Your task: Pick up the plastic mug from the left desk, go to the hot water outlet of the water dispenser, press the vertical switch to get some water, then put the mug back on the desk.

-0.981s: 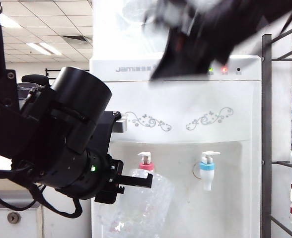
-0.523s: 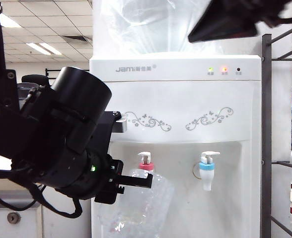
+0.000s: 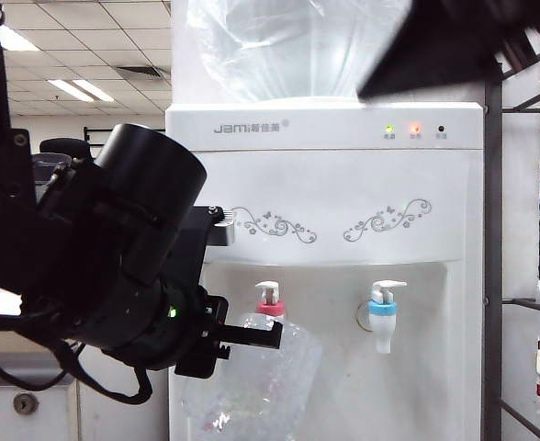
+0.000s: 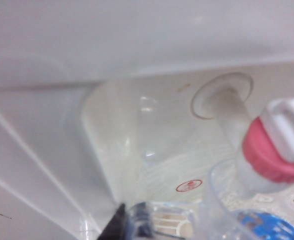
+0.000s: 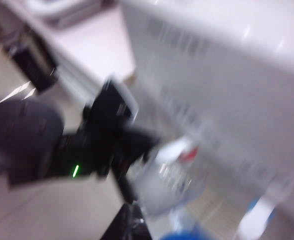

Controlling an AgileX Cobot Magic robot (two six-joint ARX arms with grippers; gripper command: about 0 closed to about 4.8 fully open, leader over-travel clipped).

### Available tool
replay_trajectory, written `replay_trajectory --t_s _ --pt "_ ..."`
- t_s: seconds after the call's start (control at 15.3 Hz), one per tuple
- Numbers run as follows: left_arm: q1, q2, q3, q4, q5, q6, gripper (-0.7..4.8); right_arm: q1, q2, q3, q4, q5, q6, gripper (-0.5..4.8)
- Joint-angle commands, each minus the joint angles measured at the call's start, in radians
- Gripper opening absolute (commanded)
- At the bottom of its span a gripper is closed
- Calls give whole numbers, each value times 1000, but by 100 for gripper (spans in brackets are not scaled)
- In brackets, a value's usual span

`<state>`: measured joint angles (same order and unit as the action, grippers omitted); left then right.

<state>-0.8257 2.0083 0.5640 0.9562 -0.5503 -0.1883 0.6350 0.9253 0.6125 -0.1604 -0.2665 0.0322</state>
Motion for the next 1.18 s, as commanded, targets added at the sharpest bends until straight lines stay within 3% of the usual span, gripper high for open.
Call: replay_trajectory --t_s 0.07,0.46,1.18 --pt "3 -6 2 25 -30 -6 -5 7 -2 3 -54 -29 -7 -6" --pt "3 -6 2 25 -30 -6 -5 8 -65 3 -72 -111 -36 -6" --pt "3 -6 2 25 -30 -6 -5 6 -89 3 -71 -117 -34 -5"
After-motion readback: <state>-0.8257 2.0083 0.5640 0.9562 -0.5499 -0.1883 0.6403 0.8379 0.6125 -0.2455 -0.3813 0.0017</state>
